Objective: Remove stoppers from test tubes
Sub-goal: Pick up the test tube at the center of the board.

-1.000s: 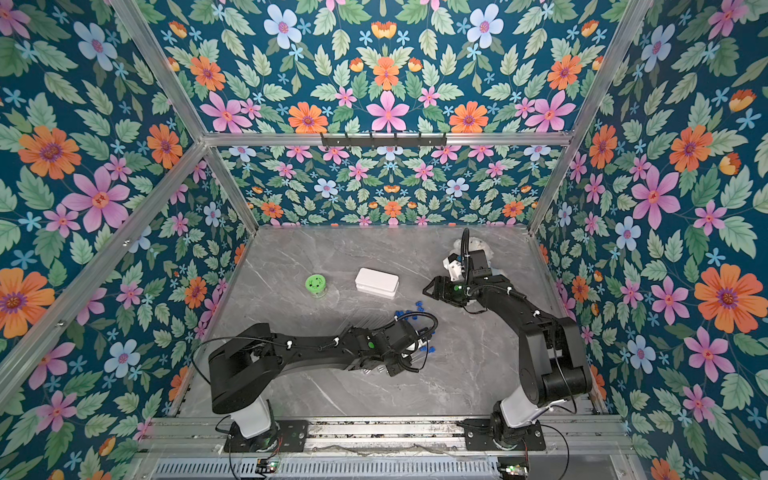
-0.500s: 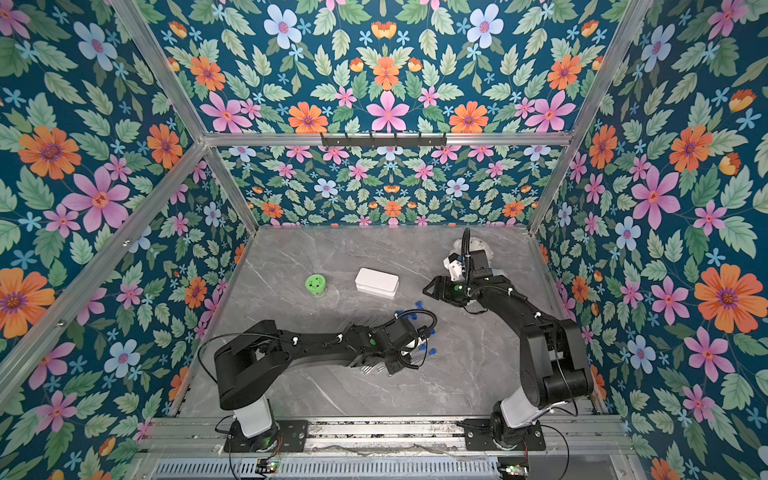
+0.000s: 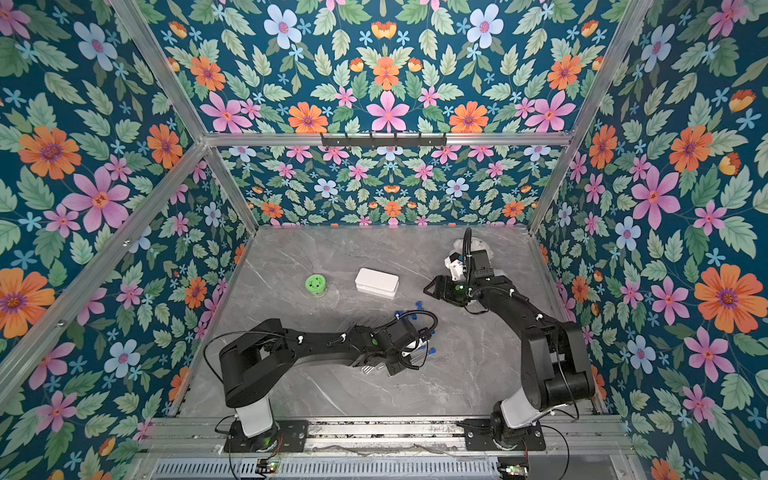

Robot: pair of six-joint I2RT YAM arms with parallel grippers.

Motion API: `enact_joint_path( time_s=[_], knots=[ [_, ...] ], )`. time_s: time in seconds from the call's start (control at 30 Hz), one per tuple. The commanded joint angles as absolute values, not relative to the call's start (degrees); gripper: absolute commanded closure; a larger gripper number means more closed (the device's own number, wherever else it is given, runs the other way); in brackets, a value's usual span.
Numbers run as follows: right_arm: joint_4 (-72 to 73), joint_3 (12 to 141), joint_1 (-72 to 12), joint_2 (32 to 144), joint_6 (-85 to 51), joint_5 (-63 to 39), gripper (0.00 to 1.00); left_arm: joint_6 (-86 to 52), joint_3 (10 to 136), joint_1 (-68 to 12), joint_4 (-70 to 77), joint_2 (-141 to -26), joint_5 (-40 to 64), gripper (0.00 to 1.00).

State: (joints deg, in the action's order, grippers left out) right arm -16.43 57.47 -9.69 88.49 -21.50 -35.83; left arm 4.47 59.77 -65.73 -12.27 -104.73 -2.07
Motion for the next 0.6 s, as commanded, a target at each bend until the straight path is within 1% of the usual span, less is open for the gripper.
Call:
enact_joint_path(
  time_s=[0.0, 0.1, 0.23, 0.43, 0.57],
  knots=[
    [-15.16, 57.22, -9.5, 87.85, -21.89, -36.47, 0.28, 4.66, 59.94, -65.48, -12.92, -104.52, -2.08, 0.75],
    [-15.11, 57.13, -9.41, 87.71, -21.97, -36.3, 0.28, 4.5, 59.83, -65.48, -12.84, -104.26, -2.21, 0.81],
    [-15.11, 57.05, -9.32, 87.63, -21.97, -36.21, 0.28, 4.48, 59.68, -65.48, -12.92, -103.89, -2.4, 0.85],
    [-14.86, 56.78, -9.31, 87.26, -21.97, -35.94, 0.28, 4.48, 59.25, -65.25, -13.29, -101.22, -3.53, 0.89],
    [-14.61, 57.04, -9.32, 87.34, -21.06, -38.0, 0.28, 4.71, 57.74, -64.18, -13.91, -97.75, -5.23, 0.91]
  ],
)
